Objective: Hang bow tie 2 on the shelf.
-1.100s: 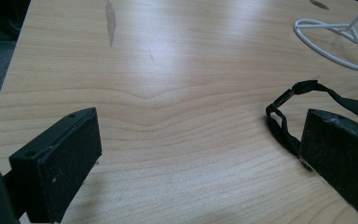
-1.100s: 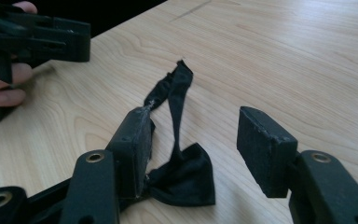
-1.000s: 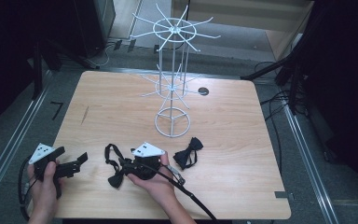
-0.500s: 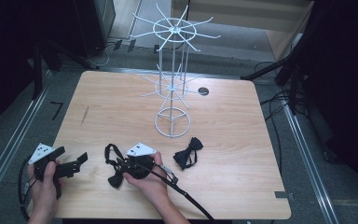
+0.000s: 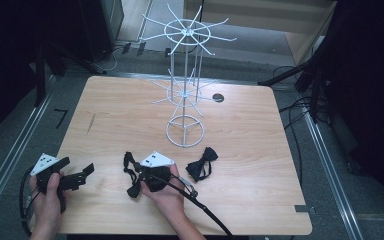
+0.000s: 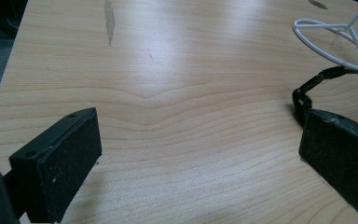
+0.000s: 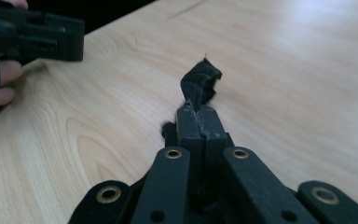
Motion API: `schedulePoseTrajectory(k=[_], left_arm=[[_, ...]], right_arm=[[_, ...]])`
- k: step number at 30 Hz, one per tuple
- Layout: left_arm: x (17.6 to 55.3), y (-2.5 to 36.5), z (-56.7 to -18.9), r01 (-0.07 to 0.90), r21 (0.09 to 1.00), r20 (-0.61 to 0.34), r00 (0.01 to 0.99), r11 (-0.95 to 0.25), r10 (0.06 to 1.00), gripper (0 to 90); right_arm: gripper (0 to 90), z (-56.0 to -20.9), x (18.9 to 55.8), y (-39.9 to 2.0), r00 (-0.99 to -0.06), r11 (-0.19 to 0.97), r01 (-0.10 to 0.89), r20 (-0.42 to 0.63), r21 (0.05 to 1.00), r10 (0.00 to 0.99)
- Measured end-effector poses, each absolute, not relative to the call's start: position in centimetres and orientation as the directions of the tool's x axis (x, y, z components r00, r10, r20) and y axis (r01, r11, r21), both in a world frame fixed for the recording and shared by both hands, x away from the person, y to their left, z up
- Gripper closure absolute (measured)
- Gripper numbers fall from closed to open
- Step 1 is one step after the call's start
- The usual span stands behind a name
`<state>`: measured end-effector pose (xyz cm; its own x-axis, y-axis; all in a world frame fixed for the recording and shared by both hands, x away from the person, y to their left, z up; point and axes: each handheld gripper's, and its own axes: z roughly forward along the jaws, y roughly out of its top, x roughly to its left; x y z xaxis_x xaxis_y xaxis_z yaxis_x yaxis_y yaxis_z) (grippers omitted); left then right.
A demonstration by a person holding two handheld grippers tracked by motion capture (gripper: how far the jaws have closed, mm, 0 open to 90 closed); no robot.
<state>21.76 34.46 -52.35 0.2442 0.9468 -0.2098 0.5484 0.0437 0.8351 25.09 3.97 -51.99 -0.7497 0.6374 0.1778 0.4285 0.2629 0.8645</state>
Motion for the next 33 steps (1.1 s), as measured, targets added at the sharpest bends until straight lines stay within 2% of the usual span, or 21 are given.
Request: schedulePoseTrajectory(k=[12, 33], left_arm=[[21.8, 34.5, -52.4, 0.550, 0.834, -0.212, 0.246, 0.045, 0.946, 0.0], [21.8, 34.5, -52.4, 0.551, 0.834, -0.213, 0.246, 0.045, 0.946, 0.0]], right_arm=[[90.0, -49.5, 25.3, 1.1, -0.732, 0.221, 0.339, 0.109, 0.914, 0.673], [90.0, -45.8, 25.9, -3.2, -0.677, 0.160, 0.274, 0.072, 0.948, 0.733]])
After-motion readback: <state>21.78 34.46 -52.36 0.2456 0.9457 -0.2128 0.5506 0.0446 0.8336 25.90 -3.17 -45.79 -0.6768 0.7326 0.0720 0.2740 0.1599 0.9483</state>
